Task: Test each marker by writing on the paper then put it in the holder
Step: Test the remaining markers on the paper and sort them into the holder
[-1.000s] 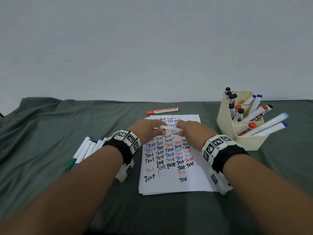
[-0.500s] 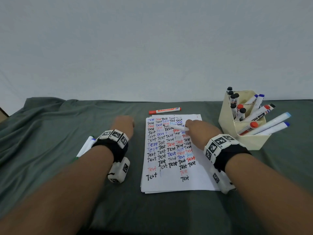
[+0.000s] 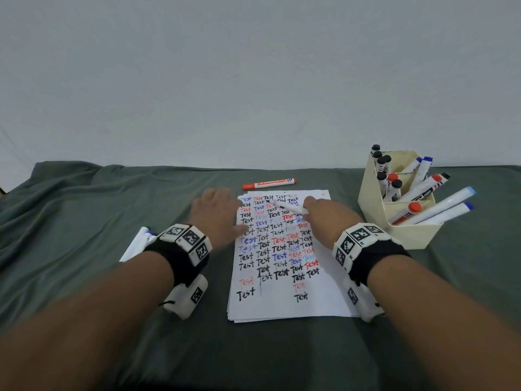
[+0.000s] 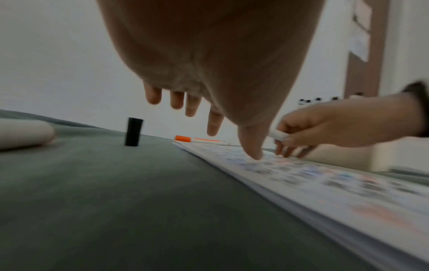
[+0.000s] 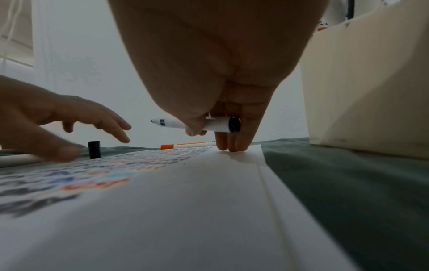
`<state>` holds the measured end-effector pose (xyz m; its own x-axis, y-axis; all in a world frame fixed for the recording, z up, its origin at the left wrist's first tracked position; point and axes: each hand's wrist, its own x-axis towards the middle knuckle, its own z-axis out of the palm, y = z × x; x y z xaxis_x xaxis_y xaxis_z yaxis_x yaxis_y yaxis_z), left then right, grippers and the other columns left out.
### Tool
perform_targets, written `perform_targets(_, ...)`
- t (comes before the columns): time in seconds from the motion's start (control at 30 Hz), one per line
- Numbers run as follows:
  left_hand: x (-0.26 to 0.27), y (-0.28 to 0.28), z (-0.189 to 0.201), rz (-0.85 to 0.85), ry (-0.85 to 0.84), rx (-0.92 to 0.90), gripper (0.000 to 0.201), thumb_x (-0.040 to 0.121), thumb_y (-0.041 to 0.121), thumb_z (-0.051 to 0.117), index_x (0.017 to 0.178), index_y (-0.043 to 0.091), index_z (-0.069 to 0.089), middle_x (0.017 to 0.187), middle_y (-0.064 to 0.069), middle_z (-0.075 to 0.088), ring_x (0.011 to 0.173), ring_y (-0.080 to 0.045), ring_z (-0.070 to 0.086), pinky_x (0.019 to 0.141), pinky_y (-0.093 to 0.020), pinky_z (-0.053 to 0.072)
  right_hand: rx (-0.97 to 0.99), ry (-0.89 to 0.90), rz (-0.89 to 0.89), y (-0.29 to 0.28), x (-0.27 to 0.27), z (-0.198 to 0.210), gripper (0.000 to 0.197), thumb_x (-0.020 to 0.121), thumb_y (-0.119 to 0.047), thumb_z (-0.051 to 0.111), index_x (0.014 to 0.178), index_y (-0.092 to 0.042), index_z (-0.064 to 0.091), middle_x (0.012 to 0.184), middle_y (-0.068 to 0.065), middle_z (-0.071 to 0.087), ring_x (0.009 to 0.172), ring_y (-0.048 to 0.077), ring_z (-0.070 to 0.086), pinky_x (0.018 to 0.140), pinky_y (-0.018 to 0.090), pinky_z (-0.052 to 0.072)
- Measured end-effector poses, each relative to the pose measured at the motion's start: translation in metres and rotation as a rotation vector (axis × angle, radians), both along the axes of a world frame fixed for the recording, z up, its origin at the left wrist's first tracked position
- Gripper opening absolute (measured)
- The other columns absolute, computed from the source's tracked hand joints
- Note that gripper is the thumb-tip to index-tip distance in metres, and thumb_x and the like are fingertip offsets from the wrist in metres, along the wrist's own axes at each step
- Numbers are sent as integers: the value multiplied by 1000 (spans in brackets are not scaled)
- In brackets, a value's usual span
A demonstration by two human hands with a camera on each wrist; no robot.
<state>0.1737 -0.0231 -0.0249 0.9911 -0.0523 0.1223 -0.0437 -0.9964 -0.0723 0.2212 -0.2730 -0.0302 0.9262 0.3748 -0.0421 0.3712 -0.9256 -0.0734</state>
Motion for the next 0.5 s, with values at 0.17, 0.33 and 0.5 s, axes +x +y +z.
perform_targets(0.17,-40,-21,-15,-19,505,27,118,65,100,32,156,39,-9,165,-1,-20,152,-33,-7,120,-54,8,14,-1,-8,0,2,-1,8,107,-21,43,113,-16,44,80,-1,51,68,18,54,61,36,48)
perform_targets(0.33,-43,-23,-21,39,692,-24,131,53,106,34,145,43,-35,155,-9,-43,145,-34,-34,121,-55,-10,2,-4,4,-1,1,-2,12,107,-22,42,116,-15,44,81,-1,51,68,17,54,59,34,44)
perform_targets(0.5,-43,-22,-21,39,700,-33,139,45,108,37,144,43,-36,156,-9,-42,145,-34,-34,119,-55,-13,8,-6,9,-1,-1,1,14,108,-25,41,117,-15,43,81,0,53,67,16,52,56,32,39)
